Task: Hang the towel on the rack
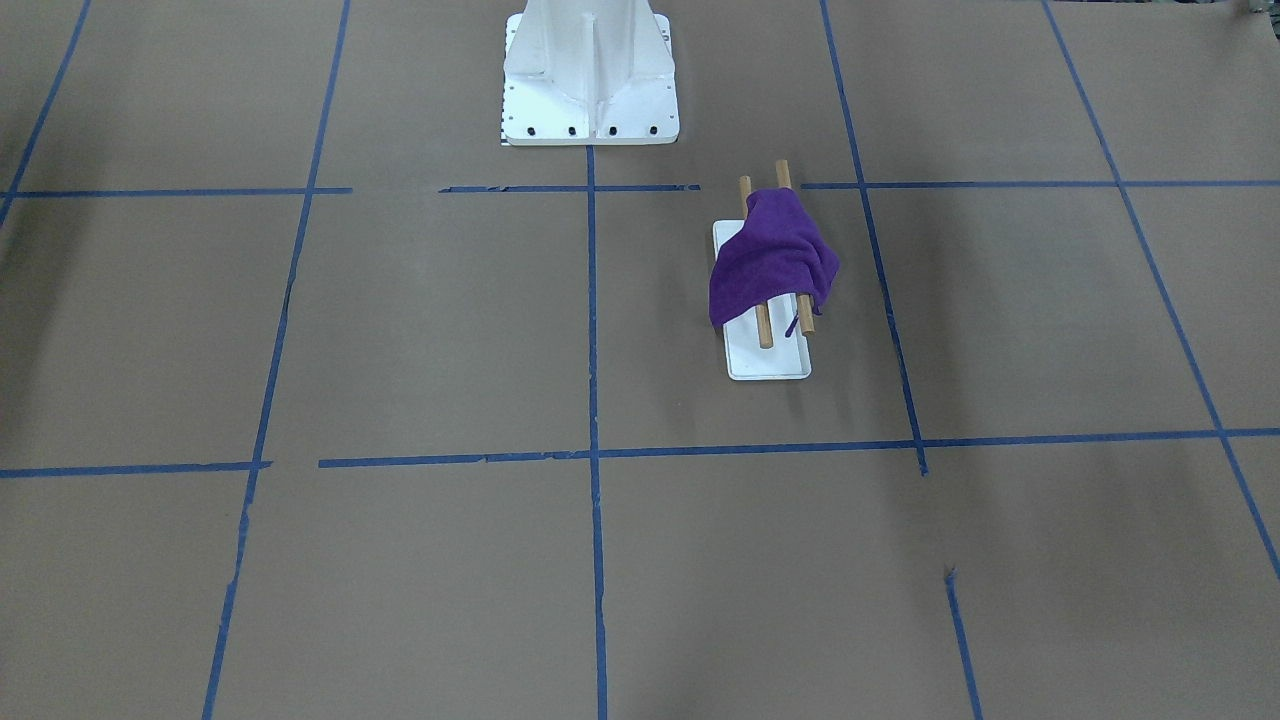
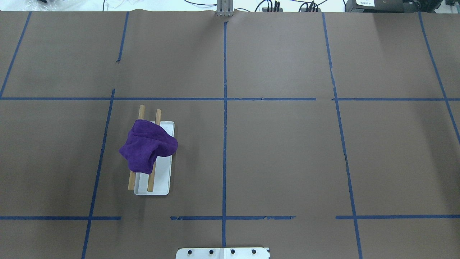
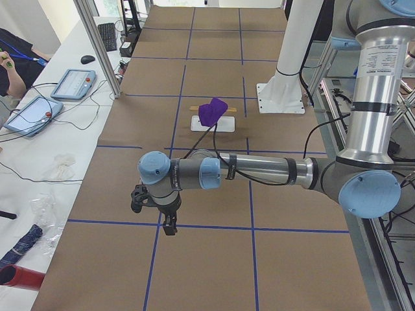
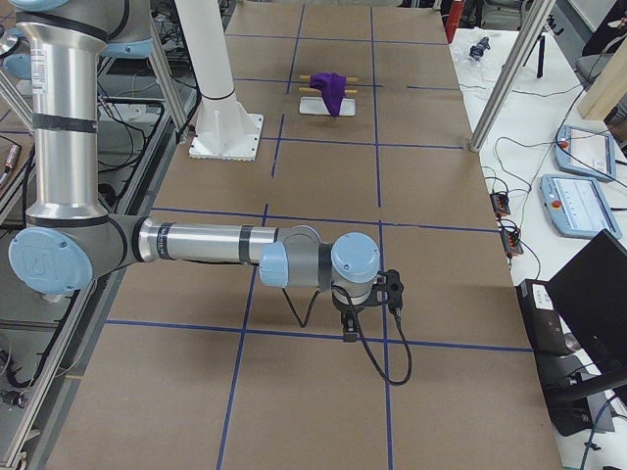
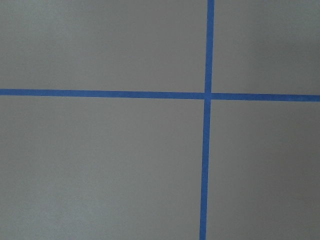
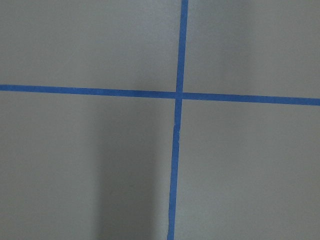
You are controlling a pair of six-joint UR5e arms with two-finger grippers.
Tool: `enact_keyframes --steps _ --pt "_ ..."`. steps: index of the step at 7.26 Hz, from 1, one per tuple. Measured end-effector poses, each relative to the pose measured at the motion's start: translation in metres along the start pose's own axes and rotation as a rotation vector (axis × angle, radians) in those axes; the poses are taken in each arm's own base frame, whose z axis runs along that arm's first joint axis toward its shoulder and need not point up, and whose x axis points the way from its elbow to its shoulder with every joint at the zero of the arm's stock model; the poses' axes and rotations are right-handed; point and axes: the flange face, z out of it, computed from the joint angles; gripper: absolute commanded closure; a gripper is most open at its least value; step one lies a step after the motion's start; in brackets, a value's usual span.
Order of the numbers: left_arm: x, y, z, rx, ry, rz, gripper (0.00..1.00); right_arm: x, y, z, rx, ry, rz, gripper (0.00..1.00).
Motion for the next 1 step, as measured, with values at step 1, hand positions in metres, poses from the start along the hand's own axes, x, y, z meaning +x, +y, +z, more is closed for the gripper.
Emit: enact_keyframes --steps 1 --pt "0.0000 0.0000 0.0000 0.000 0.000 0.000 0.00 -0.0002 0.0000 -0.0001 0.000 -0.001 0.000 0.00"
